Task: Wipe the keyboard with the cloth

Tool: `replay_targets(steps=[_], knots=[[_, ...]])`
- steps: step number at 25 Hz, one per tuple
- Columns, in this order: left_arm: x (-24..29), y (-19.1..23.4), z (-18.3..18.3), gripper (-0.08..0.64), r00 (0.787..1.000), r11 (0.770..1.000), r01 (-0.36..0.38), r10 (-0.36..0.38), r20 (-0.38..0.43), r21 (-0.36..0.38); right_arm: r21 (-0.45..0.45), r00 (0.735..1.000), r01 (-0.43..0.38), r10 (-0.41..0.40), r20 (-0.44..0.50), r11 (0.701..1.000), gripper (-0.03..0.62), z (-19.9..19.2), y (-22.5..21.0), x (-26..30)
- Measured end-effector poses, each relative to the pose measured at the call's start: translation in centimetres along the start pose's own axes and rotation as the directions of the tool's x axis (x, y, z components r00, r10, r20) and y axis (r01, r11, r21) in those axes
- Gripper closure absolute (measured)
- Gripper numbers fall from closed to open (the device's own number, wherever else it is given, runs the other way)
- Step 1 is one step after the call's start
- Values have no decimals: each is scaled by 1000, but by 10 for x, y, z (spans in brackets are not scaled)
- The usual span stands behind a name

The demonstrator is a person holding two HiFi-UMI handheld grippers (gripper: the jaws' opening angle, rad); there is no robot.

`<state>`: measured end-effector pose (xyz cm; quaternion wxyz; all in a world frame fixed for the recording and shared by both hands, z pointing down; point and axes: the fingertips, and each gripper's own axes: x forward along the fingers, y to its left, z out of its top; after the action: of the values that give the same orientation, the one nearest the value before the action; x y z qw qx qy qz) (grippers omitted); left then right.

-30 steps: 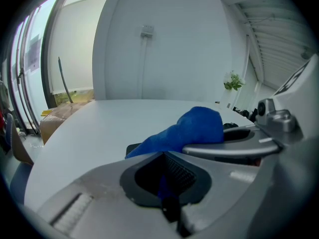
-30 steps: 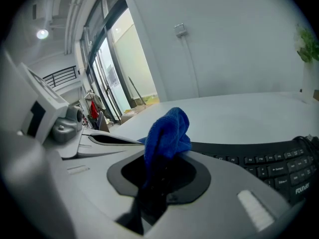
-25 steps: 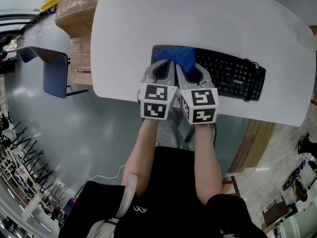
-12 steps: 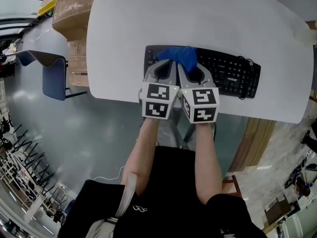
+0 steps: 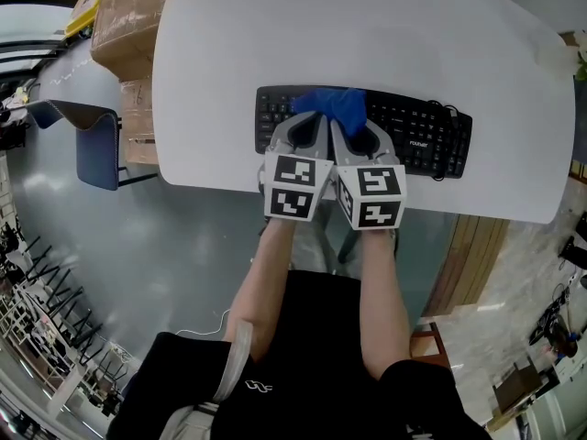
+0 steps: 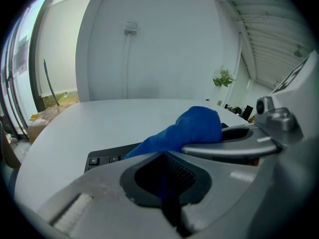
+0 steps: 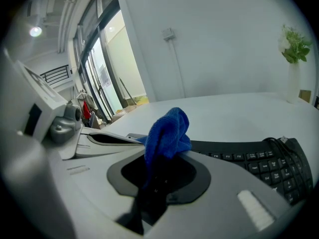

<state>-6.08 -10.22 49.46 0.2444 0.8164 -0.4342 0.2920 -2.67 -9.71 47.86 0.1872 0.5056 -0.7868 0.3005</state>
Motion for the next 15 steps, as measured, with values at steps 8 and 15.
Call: replay_targets(steps=[8,15], knots=[[7,-17,4,563,1000,1000,14,-14,-2,16,14,1000,14,-14,8,1000,505,-1,-17,-10],[15,-31,8,563,1000,999,27,-27,-9,25,24,1000,24,-25,8,999,505,-2,-31,-17]])
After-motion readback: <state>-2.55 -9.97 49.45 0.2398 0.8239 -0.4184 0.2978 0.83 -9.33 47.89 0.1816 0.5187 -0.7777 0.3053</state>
